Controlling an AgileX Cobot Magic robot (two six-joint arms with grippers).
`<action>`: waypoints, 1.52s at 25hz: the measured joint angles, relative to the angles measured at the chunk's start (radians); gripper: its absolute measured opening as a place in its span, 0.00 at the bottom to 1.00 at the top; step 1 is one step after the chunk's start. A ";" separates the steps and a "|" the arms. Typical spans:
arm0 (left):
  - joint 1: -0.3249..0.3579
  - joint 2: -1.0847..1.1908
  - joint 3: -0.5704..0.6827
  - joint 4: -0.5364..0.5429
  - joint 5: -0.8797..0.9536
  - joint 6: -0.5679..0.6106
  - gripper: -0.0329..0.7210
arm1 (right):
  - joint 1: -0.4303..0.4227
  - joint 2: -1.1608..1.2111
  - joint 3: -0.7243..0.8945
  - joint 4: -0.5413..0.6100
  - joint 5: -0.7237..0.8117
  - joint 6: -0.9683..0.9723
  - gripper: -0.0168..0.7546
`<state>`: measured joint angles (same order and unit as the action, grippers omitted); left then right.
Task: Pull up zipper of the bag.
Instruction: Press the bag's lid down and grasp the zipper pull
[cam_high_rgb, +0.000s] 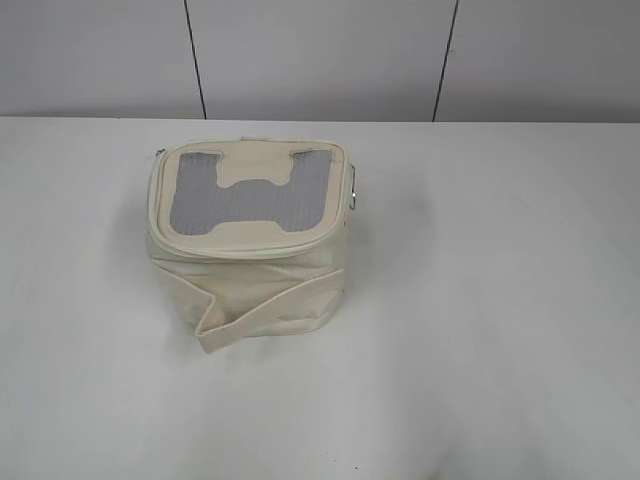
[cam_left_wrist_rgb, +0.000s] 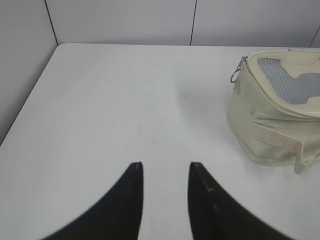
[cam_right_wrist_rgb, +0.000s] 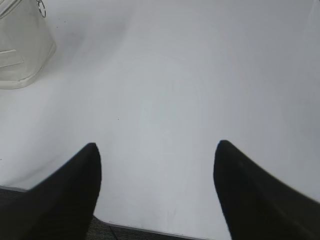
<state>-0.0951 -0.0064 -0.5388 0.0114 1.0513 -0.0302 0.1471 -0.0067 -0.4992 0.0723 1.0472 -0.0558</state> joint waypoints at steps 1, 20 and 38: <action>0.000 0.000 0.000 0.000 0.000 0.000 0.36 | 0.000 0.000 0.000 0.000 0.000 0.000 0.73; 0.000 0.000 0.000 0.000 0.000 0.000 0.36 | 0.000 0.431 -0.058 0.461 -0.248 -0.398 0.73; 0.000 0.000 0.000 0.000 -0.001 0.000 0.36 | 0.261 1.985 -1.180 0.889 -0.156 -0.972 0.73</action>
<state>-0.0951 -0.0064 -0.5388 0.0112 1.0505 -0.0302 0.4078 1.9785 -1.6790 0.9614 0.8915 -1.0273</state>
